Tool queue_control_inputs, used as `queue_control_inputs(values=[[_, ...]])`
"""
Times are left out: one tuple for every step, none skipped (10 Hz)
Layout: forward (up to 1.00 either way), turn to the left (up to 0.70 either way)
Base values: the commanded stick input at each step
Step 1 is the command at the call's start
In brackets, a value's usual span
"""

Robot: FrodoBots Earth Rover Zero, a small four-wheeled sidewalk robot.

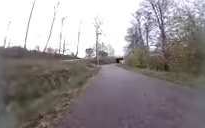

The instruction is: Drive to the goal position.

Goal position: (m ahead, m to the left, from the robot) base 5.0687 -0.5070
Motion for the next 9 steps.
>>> queue_control_inputs(values=[[0.70, 0.00], [0.70, 0.00], [0.70, 0.00], [0.70, 0.00], [0.70, 0.00], [0.70, -0.14], [0.70, -0.23], [0.70, 0.00], [0.70, 0.00]])
